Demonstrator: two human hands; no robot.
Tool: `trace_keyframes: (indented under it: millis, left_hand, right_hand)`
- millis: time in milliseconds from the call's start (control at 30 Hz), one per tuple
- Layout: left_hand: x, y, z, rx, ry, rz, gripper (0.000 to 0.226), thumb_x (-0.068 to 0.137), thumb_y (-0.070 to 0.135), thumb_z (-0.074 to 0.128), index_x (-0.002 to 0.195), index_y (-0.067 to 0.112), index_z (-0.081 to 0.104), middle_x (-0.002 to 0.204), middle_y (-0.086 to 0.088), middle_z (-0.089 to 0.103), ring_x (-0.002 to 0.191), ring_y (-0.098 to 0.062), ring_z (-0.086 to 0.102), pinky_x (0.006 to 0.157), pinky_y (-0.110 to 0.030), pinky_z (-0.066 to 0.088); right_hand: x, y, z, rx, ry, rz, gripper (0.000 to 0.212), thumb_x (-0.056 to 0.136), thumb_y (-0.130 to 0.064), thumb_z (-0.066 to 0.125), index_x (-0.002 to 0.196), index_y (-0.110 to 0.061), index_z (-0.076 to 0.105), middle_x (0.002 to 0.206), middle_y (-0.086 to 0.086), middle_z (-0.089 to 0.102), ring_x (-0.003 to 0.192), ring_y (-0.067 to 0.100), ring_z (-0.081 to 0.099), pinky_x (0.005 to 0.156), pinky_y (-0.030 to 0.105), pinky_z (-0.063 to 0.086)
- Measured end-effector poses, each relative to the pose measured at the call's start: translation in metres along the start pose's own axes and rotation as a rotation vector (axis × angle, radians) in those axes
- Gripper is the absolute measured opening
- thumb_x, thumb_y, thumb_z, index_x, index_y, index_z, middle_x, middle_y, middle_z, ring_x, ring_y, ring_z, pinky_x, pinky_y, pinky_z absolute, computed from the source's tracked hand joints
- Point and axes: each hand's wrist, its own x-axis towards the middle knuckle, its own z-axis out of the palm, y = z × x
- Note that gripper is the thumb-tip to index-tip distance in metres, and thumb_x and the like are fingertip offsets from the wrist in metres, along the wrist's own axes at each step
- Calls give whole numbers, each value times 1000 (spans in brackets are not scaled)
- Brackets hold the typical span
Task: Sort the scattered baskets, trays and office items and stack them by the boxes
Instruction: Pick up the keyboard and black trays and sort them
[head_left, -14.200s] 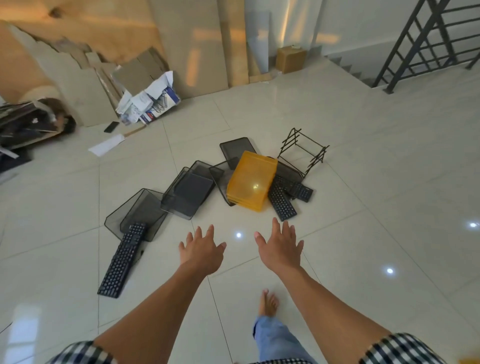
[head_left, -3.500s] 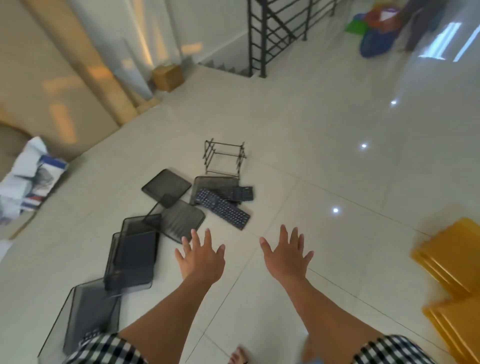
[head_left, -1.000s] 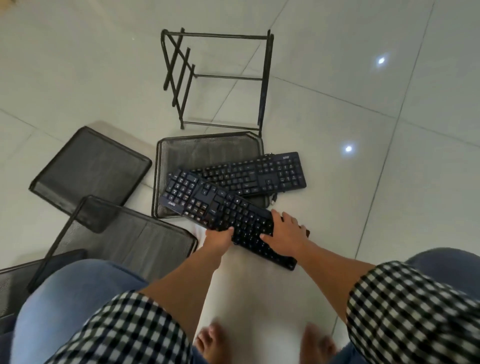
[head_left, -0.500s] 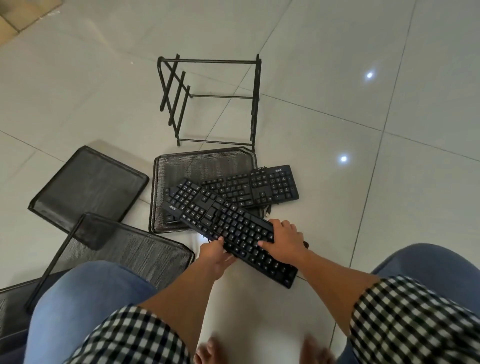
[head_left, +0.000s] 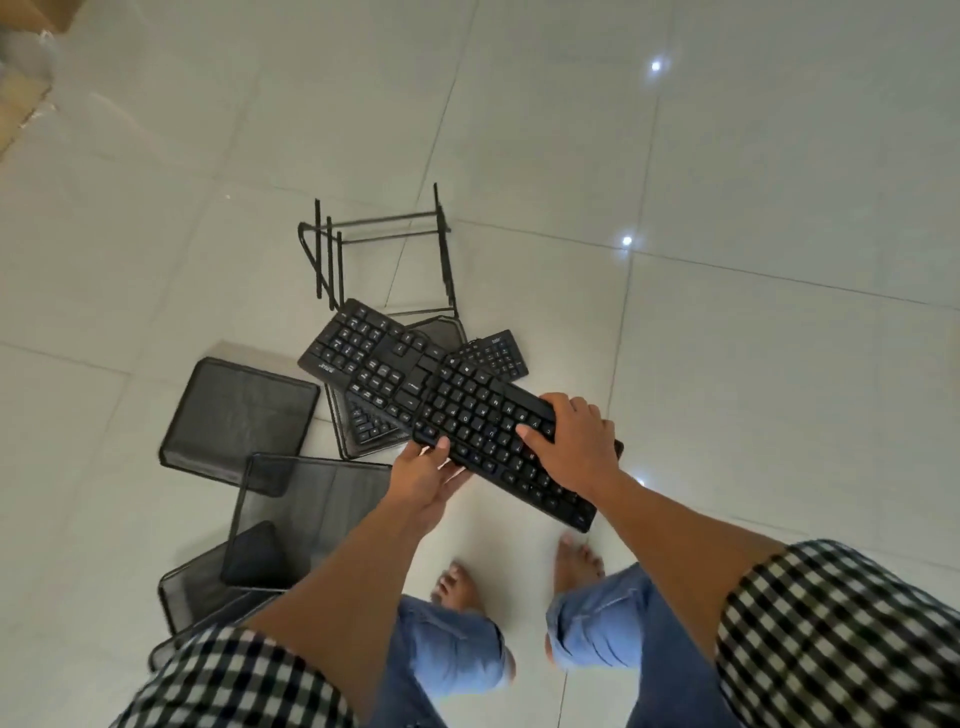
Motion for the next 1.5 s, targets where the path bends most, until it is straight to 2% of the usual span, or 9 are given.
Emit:
trace_keyframes:
  millis: [300,400,567,733,833,1067,1200,1367,1500]
  left_hand:
    - [-213,59,71,119,-179,56,26,105,1,44,125,10,58,93,-1,77,89,-26,71,88,-49,56]
    - [-252,66,88,172,-260,66,27,105,2,43,128,8,57,110,-9,72,93,-27,70,96,-53,53]
    - [-297,65,117,187,-392,65,31,106,2,41,131,12,56,125,-14,66,96,-27,69,85,-48,54]
    - [-336,33,155,265,-511,30,32,105,1,43,129,16,59,117,-12,69,94,-27,69,74,-43,56]
    - [-362,-1,182,369,-582,6,32,105,2,45,123,20,63,114,-10,70,97,-28,69,74,-43,57]
    - [-425,-113,254,604,-706,-47,26,103,1,48,113,18,66,99,-10,75,95,-31,69,73,-44,57]
    - [-464,-209,290,726,-774,-101,27,103,1,48,121,15,63,111,-13,71,98,-32,68,75,-43,56]
    - [-518,-334,319,870,-855,-179,32,104,3,48,134,10,56,127,-16,64,104,-33,66,77,-42,56]
    - [-550,-411,336,978,-887,-215,32,103,3,50,135,6,54,116,-15,66,99,-33,66,76,-42,55]
  right_hand:
    - [-156,-53,-187,68,399,317,54,99,-60,35,126,-20,60,122,7,62,117,29,52,103,46,36]
    - [-193,-57,-217,106,499,495,53,100,-58,38,130,-19,57,130,10,56,122,32,47,107,49,35]
    - [-253,-51,-244,575,707,711,73,95,-58,55,149,-17,30,145,15,37,125,38,47,93,50,47]
    - [-311,-17,-262,884,848,883,65,94,-62,53,141,-23,32,117,9,64,97,33,63,85,44,54]
    - [-352,19,-268,952,941,972,58,94,-62,52,135,-23,36,102,4,63,84,26,56,79,40,53]
    - [-455,120,-275,1053,1141,1159,54,95,-60,53,130,-20,41,97,2,60,90,31,61,80,40,52]
    - [-529,196,-275,1054,1259,1254,47,95,-58,54,122,-21,46,91,-1,61,79,24,54,73,33,42]
    - [-627,283,-265,1076,1384,1366,36,94,-57,57,107,-27,44,86,-4,62,80,26,58,80,39,52]
    - [-687,334,-254,1112,1449,1475,38,93,-60,57,108,-27,46,79,-10,59,68,14,56,61,30,44]
